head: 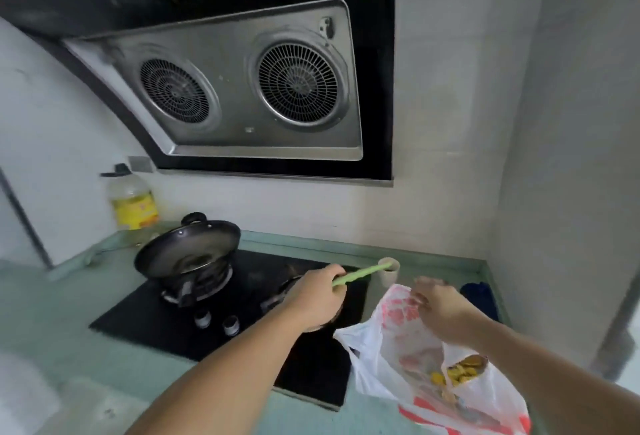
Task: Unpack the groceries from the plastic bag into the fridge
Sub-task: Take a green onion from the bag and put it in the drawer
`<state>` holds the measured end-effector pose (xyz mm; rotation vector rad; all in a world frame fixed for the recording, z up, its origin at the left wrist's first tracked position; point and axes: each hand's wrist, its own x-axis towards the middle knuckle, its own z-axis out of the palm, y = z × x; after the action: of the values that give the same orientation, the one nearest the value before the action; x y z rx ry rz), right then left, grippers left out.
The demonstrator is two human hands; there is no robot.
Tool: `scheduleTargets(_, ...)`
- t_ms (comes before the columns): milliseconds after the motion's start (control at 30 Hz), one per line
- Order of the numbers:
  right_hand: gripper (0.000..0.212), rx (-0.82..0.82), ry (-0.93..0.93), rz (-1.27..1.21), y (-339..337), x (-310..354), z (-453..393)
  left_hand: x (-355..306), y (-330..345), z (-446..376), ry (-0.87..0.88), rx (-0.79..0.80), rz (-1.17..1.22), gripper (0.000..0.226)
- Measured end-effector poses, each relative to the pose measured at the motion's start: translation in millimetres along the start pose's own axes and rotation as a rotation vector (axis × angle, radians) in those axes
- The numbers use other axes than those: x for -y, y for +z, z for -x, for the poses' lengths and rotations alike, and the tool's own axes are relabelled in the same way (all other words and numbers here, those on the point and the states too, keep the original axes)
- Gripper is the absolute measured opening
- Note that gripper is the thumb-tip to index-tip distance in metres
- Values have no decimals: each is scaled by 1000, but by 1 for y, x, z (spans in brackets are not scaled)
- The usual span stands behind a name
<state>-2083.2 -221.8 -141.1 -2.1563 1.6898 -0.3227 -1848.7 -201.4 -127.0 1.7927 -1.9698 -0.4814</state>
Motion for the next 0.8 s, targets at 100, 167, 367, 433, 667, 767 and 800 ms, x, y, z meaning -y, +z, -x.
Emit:
scheduleTargets(100, 20, -24, -110, -67, 4, 35, 25, 10, -26, 52, -62, -87, -29, 20)
scheduleTargets(167, 18, -22, -219, -60, 6, 64, 41, 19, -47, 87, -95, -157, -52, 20)
scheduleTargets(367, 21, 9, -493, -64, 10, 180, 86, 67, -115, 213, -297, -425, -117, 14)
scheduleTargets(433, 23, 31, -603, -75, 18, 226, 101, 84, -139, 264, -369, -500, -116, 13)
scheduleTargets(667, 27, 54, -962, -121, 72, 422, 220, 147, -220, 491, -524, -744, -154, 21)
scheduleTargets(767, 26, 99, -1059, -167, 113, 499, 282, 171, -252, 605, -610, -796, -185, 25)
scheduleTargets(800, 24, 129, -1091, -176, 129, 525, 304, 177, -264, 643, -647, -813, -196, 26)
